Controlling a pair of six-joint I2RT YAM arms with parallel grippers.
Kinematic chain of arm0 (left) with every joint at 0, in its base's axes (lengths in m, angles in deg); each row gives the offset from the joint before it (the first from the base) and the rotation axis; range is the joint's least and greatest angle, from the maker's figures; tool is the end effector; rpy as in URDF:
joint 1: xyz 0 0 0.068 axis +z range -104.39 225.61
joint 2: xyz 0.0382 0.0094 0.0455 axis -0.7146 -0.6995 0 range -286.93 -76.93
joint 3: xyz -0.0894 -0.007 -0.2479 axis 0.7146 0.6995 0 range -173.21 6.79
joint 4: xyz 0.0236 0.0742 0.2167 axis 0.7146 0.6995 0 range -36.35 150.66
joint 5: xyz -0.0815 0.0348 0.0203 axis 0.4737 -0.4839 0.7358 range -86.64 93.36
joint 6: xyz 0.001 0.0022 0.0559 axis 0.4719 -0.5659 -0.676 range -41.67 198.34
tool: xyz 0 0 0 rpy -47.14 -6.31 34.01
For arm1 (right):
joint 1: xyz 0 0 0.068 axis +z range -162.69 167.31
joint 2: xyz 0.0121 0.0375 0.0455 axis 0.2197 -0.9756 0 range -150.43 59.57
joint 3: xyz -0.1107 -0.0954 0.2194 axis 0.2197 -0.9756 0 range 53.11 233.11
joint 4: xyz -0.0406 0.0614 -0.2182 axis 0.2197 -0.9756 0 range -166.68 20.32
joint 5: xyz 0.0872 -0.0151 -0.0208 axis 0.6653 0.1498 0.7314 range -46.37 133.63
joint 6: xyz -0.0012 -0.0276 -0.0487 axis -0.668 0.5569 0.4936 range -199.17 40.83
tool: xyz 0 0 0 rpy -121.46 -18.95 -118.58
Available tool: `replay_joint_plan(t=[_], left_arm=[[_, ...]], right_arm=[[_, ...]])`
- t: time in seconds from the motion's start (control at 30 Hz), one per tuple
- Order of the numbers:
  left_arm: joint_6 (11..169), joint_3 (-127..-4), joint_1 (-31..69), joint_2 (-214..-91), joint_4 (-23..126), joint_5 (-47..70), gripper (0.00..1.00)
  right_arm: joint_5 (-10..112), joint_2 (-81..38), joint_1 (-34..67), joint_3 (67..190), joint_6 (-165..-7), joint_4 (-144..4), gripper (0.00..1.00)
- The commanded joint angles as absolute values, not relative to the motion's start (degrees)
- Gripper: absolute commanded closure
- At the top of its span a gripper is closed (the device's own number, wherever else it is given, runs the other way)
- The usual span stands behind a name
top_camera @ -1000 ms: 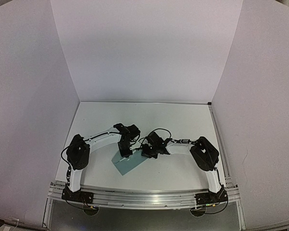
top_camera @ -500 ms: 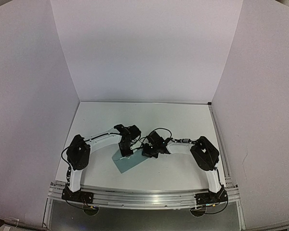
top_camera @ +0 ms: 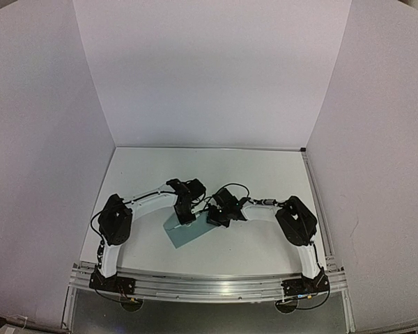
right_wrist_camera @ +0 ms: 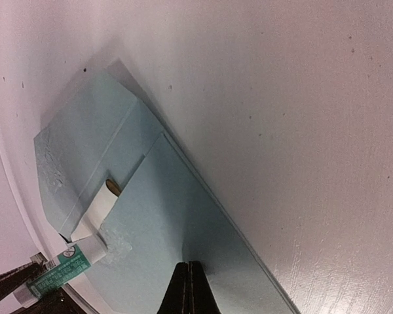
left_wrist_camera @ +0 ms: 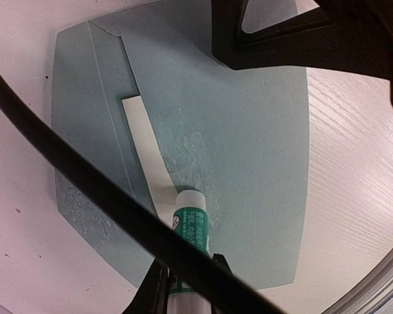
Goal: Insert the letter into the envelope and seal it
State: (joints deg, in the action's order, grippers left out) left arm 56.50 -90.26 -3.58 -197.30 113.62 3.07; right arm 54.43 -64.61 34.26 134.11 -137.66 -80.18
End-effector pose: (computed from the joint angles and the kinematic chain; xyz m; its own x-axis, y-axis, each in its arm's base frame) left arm 0.2482 -0.2873 0.1927 -0.3210 0.9410 -0.1068 0.9437 0.3274 0.0481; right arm 0.2844 0.3152 0.1330 -0.9640 0.1949 -0.1809 0.0542 0.8100 0.5839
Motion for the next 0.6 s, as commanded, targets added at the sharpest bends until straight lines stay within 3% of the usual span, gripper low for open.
replay_joint_plan(t=[0.0, 0.57], left_arm=[[57.0, -93.9, -5.6, -201.0, 102.2, 6.9, 1.00], [57.2, -97.1, -4.5, -203.2, 105.6, 5.1, 1.00]], right_arm=[[53.9, -68.0, 36.2, 135.0, -136.2, -81.6, 1.00], [53.2, -66.9, 36.2, 133.5, -136.6, -81.5, 1.00]])
